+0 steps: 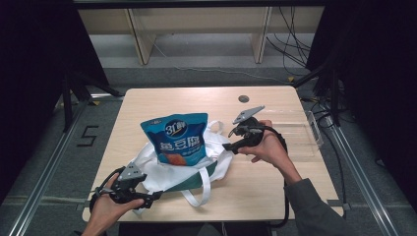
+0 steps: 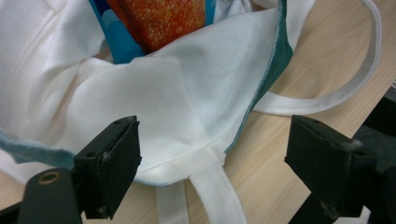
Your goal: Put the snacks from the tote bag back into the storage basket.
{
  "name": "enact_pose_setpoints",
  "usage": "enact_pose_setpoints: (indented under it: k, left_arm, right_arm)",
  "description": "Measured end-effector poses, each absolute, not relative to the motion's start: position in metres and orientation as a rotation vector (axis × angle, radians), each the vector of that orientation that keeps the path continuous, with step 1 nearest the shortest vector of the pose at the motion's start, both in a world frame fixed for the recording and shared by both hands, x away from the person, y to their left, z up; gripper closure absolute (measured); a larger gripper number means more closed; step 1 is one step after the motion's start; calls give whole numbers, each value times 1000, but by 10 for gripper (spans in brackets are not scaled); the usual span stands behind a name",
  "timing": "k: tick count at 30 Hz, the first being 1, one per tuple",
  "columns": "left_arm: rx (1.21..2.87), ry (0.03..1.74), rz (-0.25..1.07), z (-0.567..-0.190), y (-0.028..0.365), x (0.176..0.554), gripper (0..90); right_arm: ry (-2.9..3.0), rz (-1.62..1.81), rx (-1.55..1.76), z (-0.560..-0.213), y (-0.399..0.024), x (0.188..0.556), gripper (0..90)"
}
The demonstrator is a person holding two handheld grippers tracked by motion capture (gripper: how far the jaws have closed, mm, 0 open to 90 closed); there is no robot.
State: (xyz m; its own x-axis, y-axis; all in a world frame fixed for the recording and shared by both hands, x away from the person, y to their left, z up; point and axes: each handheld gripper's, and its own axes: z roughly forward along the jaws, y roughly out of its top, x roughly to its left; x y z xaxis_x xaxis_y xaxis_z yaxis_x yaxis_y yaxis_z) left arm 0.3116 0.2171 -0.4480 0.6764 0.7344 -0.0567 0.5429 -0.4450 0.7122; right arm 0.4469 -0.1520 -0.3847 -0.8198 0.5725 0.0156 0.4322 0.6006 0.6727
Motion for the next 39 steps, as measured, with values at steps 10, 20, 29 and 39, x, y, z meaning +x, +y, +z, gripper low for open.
enact_pose_setpoints:
  k: [10, 20, 29, 39]
  left_arm:
    - [2172, 959, 346, -445, 226, 305, 187]
    - [2185, 981, 348, -444, 238, 301, 189]
    - [2180, 990, 353, -447, 237, 301, 192]
    - [2195, 990, 355, -448, 236, 302, 194]
  right_arm:
    - [2638, 1005, 754, -365, -147, 440, 306]
    - [2696, 929, 553, -328, -121, 446, 304]
    - [2747, 913, 414, -295, -88, 454, 321]
    - [2795, 877, 312, -276, -57, 464, 367]
